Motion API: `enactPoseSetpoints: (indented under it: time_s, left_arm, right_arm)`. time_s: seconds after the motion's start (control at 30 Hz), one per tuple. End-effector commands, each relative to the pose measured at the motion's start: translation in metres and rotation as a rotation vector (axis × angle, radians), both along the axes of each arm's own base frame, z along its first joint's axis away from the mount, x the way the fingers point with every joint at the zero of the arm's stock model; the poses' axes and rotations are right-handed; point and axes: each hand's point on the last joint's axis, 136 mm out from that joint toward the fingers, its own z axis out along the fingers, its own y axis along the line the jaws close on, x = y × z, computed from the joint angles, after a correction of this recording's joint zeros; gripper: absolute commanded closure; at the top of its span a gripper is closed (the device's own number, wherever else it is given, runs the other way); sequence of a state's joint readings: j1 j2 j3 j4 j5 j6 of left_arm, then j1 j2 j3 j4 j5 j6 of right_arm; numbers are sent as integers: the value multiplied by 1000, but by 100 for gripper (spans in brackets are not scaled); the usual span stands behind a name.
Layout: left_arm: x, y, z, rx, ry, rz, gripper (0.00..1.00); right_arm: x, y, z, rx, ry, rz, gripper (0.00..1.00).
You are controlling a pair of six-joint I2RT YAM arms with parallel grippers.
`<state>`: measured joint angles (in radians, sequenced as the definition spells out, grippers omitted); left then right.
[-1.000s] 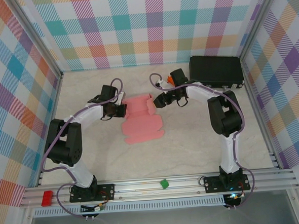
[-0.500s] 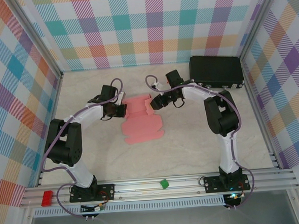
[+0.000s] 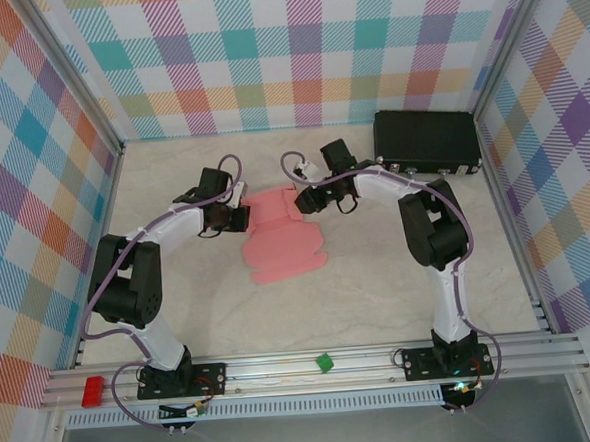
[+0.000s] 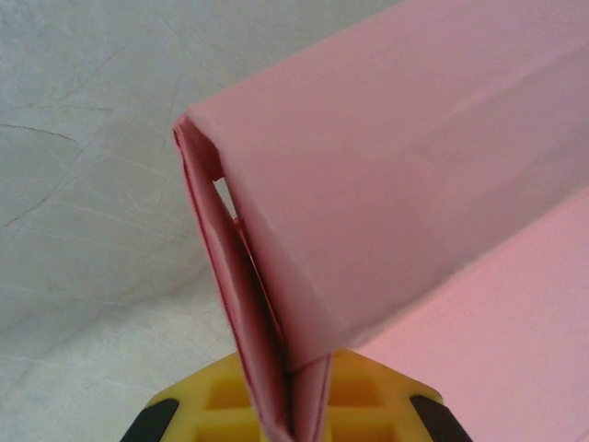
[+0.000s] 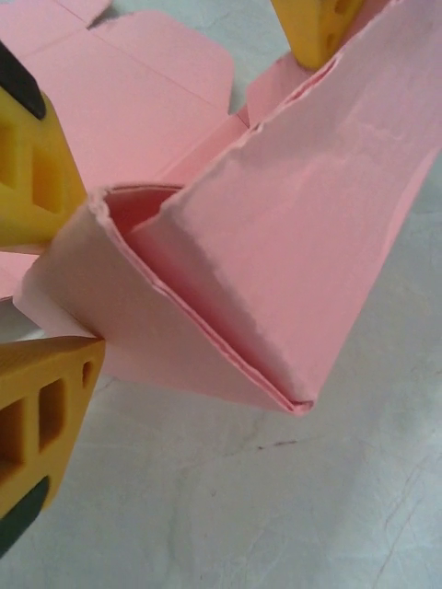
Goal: Fold the paper box
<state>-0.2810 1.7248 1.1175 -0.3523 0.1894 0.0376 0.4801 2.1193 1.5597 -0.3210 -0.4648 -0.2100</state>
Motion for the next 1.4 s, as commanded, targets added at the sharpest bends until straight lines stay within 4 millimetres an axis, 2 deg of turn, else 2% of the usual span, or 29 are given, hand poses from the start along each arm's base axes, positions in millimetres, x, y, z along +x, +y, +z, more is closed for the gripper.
enactPoseSetpoints:
  time_s: [0.0, 0.3, 0.53, 0.8, 1.23, 1.37]
  left_arm:
    - [-6, -13, 19, -70, -9, -25, 95]
    - [-13, -18, 25, -120, 15, -16, 95]
    - [-17, -16, 24, -128, 37, 22, 95]
    - [-17, -15, 19, -116, 49, 37, 95]
    - [-13, -15, 15, -106, 59, 42, 95]
    - [-12, -16, 15, -108, 60, 40, 95]
  right_arm:
    - [4, 10, -1, -7, -42, -14, 71]
    - [15, 13, -7, -101, -134, -99, 78]
    - [28, 4, -11, -224, -217, -204, 86]
    - [31, 1, -14, -300, -231, -266, 87]
    - [37, -9, -26, -575, -308, -323, 86]
    - [41, -11, -26, -588, -309, -363, 86]
